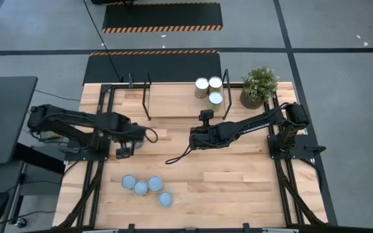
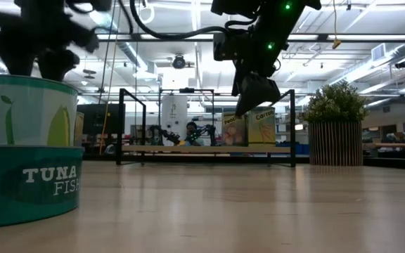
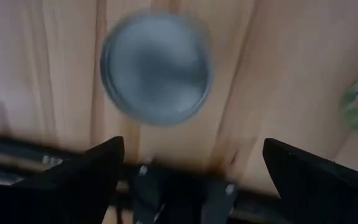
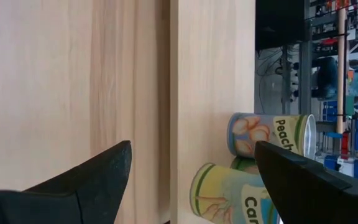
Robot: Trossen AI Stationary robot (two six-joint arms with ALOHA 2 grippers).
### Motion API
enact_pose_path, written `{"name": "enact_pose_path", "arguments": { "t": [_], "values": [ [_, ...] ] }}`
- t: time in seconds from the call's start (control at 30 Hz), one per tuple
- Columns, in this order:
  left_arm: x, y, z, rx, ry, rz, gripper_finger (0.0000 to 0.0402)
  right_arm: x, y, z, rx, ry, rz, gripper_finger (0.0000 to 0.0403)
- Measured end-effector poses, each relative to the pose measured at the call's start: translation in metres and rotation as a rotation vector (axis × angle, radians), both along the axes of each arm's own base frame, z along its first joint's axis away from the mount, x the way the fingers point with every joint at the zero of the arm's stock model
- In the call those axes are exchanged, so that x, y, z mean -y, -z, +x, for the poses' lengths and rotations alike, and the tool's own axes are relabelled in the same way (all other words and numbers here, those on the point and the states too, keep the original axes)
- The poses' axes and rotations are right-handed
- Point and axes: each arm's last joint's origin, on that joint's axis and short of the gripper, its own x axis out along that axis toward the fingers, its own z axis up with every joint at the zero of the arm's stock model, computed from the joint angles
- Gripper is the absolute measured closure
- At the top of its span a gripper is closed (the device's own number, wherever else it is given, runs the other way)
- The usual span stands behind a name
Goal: Pick and place cans onto a shelf
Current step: Put the canned peas on the shelf
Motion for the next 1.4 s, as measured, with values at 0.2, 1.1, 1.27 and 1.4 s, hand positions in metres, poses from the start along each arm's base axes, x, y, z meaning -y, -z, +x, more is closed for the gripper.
{"name": "enact_pose_path", "arguments": {
  "t": [0.2, 1.1, 1.27, 1.4],
  "values": [
    [-0.011, 0.021, 0.012, -0.171, -0.001, 0.000, 0.0013, 0.000, -0.001, 0.000, -0.004, -0.010, -0.003, 0.0054],
    [-0.041, 0.038, 0.035, -0.080, 0.040, 0.000, 0.0013, -0.016, 0.000, -0.004, -0.029, -0.043, -0.002, 0.0054],
    [-0.044, 0.039, 0.038, -0.049, -0.009, -0.017, 0.0013, -0.016, 0.000, -0.004, -0.022, -0.041, 0.000, 0.0054],
    [-0.053, 0.048, 0.040, -0.089, -0.069, -0.058, 0.0013, -0.017, 0.000, -0.004, -0.020, -0.043, 0.000, 0.0054]
  ]
}}
